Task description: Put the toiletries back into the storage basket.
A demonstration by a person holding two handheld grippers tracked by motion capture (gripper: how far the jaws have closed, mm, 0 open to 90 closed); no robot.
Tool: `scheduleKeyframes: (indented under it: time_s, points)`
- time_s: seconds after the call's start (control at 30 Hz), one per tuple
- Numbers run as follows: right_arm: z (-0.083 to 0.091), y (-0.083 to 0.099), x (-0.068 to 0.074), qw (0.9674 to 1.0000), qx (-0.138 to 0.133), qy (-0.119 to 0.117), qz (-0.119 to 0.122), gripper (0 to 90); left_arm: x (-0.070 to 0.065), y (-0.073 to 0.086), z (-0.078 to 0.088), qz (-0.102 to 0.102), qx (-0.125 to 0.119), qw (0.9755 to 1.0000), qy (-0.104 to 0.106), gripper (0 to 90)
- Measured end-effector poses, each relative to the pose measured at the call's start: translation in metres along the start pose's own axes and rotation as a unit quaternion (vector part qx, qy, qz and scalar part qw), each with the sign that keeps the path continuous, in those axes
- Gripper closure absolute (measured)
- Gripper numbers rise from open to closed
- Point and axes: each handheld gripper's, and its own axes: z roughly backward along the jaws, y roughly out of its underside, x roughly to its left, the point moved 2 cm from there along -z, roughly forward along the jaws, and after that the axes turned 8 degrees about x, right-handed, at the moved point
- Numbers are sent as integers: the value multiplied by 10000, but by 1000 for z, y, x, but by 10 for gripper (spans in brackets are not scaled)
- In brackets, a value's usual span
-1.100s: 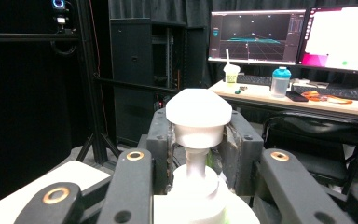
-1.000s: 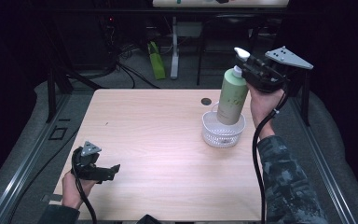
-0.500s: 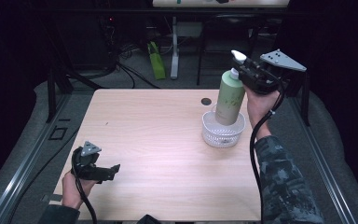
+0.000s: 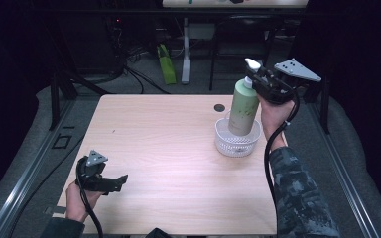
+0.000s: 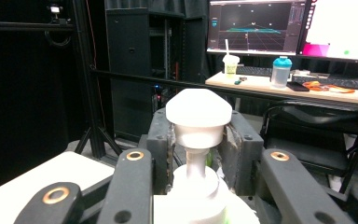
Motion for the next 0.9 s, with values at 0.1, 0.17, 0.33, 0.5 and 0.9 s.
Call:
scheduleKeyframes:
  time_s: [0.1, 0.17, 0.33, 0.5, 0.9]
  points:
    - [0, 6, 0, 10000, -32, 1, 7, 667, 0, 0, 0, -10, 7, 10000, 0, 0]
    - [-1, 8, 0, 10000, -33, 6, 25, 668, 0, 0, 0, -2, -2, 10000, 1, 0]
    - [-2, 13, -1, 10000, -23, 11, 19, 668, 0, 0, 0, -29, 0, 10000, -2, 0]
    - [-3, 19, -2, 10000, 12, 18, 26, 668, -1, 0, 0, -35, 5, 10000, 1, 0]
    - [-9, 35, -2, 9999, 111, 5, -6, 667, -1, 0, 0, -24, -10, 10000, -1, 0]
